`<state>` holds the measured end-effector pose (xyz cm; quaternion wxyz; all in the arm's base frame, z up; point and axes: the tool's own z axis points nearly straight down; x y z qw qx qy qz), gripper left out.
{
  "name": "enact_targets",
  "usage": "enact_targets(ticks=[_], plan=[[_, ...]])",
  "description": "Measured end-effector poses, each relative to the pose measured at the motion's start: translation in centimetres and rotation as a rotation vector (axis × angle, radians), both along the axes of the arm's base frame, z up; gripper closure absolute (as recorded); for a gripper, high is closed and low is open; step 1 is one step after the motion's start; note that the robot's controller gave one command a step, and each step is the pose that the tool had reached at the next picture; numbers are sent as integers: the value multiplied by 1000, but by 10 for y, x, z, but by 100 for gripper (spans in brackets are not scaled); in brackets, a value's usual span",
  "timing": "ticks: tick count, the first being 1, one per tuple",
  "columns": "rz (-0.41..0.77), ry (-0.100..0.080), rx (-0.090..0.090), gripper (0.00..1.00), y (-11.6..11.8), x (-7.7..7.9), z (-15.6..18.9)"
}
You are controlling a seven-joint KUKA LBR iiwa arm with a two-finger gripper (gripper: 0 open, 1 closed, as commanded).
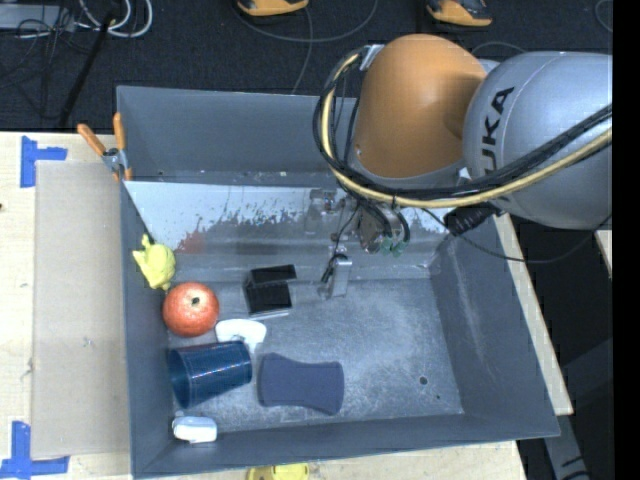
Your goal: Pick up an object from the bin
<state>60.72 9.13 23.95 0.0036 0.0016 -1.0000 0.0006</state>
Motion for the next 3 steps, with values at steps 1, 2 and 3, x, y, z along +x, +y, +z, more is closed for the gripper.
enact_targets(ticks=[1, 2, 3], plan=[[-2, -8, 1, 0, 0, 1, 5], [118, -11, 2, 0, 10, 5, -40], [358, -8, 3, 0, 37, 7, -75]])
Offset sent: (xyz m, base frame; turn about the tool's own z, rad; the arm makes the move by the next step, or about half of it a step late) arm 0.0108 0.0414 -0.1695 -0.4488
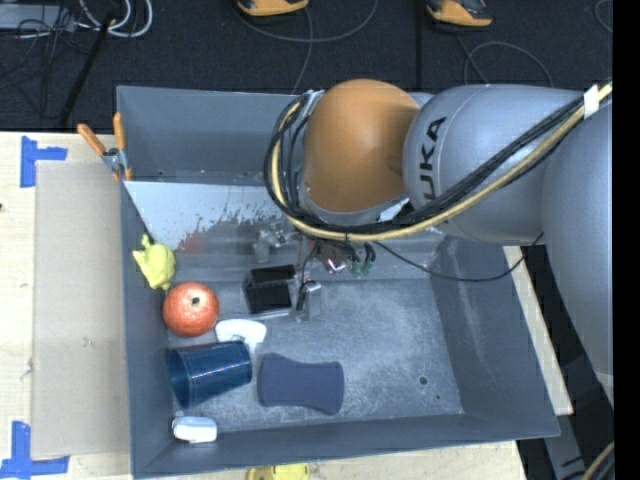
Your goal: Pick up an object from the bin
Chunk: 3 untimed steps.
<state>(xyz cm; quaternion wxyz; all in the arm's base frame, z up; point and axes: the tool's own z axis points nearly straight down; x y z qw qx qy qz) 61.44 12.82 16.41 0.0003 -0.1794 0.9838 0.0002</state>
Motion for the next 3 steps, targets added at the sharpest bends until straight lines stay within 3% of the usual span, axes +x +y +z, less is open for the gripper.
enact_targets(ticks=[1, 2, 3], plan=[[105, 0, 0, 0, -8, 3, -21], [58, -22, 5, 0, -13, 12, -81], [15, 0, 1, 100, -10, 4, -94]])
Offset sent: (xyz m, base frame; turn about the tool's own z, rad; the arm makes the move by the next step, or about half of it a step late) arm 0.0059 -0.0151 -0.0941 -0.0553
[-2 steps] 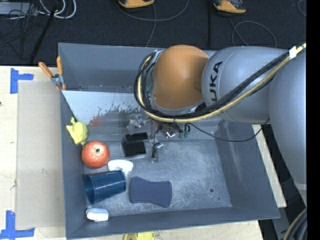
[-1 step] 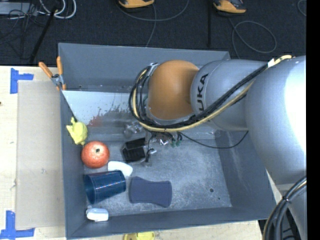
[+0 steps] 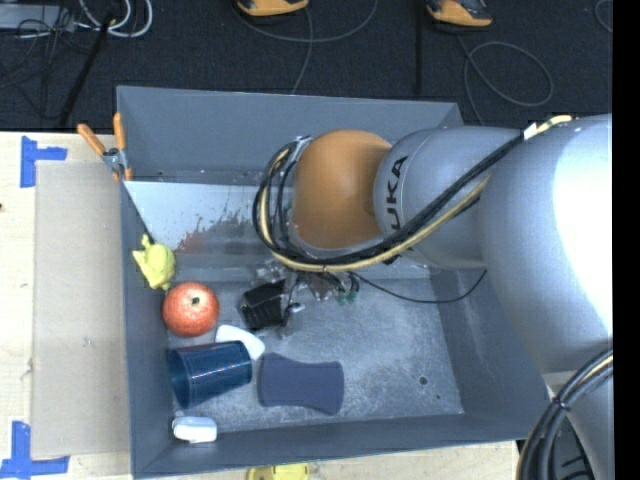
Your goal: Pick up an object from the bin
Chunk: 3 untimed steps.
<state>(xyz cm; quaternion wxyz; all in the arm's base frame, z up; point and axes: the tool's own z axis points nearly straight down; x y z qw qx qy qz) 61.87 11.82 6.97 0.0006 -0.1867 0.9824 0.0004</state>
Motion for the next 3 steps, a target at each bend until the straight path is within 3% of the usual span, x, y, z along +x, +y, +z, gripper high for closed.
enact_targets(ticks=[3], plan=[[-1, 8, -2, 100, 0, -2, 17]])
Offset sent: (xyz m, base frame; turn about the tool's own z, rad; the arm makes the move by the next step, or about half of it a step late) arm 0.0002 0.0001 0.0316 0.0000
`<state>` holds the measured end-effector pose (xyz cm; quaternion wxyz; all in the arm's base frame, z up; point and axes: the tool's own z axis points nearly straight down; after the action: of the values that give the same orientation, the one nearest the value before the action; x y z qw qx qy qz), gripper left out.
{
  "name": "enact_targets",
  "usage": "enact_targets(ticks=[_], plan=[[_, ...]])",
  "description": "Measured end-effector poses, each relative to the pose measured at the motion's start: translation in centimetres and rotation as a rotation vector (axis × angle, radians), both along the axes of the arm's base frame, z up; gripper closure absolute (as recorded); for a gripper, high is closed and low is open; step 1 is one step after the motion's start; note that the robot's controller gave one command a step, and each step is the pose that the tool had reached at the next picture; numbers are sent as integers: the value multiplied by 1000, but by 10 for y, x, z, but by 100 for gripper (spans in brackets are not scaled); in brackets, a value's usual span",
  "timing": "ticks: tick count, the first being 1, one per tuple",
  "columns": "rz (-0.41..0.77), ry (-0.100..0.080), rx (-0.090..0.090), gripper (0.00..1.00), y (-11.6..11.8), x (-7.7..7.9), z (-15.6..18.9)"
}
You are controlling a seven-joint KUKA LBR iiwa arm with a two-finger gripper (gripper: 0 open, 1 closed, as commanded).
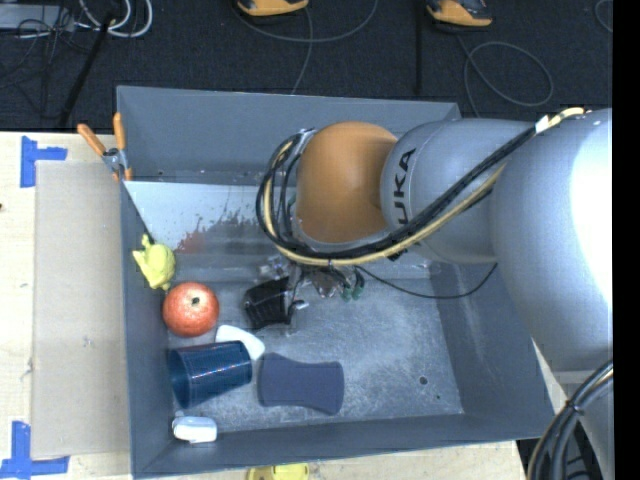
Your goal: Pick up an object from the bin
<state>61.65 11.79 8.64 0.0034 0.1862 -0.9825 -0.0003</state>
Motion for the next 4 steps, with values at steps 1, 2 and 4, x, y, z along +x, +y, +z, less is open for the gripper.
enact_targets(ticks=[1, 2, 4], plan=[[0, -4, 1, 100, 0, 1, 21], [0, -12, 2, 100, 1, 2, 32], [-1, -8, 1, 100, 1, 2, 38]])
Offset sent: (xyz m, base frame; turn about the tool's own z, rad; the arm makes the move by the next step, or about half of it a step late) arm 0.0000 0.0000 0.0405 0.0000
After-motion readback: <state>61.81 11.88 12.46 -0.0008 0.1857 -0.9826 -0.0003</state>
